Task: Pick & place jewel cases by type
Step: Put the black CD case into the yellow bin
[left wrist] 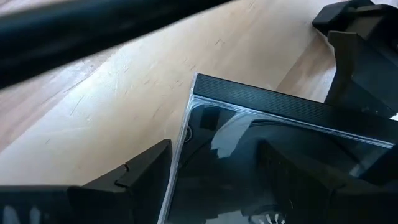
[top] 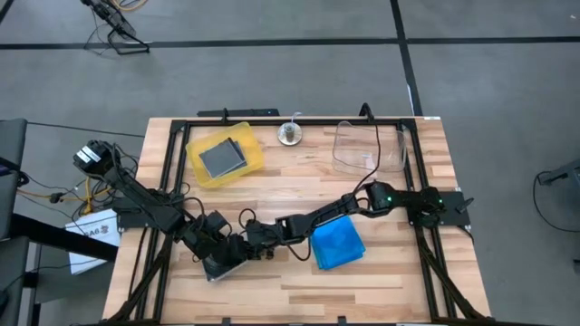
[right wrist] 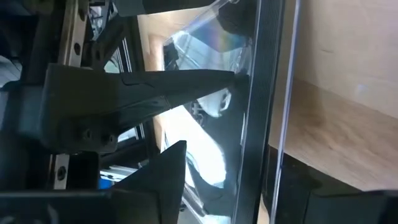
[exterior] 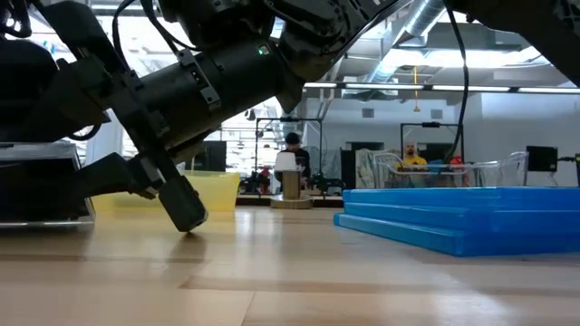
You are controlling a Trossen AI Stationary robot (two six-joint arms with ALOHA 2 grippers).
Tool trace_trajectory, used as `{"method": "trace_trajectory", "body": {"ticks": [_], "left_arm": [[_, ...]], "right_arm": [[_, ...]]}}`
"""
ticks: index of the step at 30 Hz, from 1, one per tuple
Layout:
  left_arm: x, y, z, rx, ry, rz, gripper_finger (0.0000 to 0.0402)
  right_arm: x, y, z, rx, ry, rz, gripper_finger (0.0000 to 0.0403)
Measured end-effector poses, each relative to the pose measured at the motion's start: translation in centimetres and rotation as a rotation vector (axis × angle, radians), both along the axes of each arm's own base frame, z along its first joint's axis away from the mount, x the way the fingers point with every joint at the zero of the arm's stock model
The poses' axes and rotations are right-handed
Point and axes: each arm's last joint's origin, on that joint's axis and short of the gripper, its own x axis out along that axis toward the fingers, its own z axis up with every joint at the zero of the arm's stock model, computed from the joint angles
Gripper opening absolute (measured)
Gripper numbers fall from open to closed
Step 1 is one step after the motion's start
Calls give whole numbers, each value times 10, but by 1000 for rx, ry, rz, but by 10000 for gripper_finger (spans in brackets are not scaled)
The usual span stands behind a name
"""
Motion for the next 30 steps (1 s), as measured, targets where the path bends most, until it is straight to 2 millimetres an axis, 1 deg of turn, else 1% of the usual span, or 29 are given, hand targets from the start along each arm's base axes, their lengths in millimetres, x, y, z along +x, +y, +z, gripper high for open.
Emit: {"method": "trace_trajectory", "body": {"ticks": [2, 4, 10, 12, 14, 18, 20, 22, 25, 28, 30], "left_arm": [[0, 0, 0, -1, -1, -1, 242], [0, 0, 1, -1, -3, -2, 242], [-3, 2, 7, 21, -16, -51, 242], [-5, 3, 11, 25, -27, -64, 242], [-8, 5, 16, 25, -39, -74, 242], [-16, 12, 27, 23, -60, -71, 242], [-21, 16, 33, 17, -81, -65, 242], [-25, 19, 41, -3, -110, -64, 242], [-32, 24, 54, -53, -163, -69, 242], [-42, 31, 62, -87, -190, -78, 242], [-48, 35, 69, -114, -229, -76, 242]], "right_arm": [[0, 0, 0, 4, 2, 8, 152], [0, 0, 0, 6, 3, 17, 128], [0, 1, 0, 16, 3, 17, 40], [0, 1, 0, 22, -5, 26, 16], [1, 2, 1, 26, -23, 36, 10], [3, 0, 2, 23, -63, 41, 21], [4, 0, 3, 29, -85, 47, 18], [5, 0, 5, 35, -113, 58, 10], [6, -1, 6, 40, -140, 59, 10], [6, -2, 13, 38, -155, 93, 13], [5, -3, 23, 24, -174, 127, 10]]}}
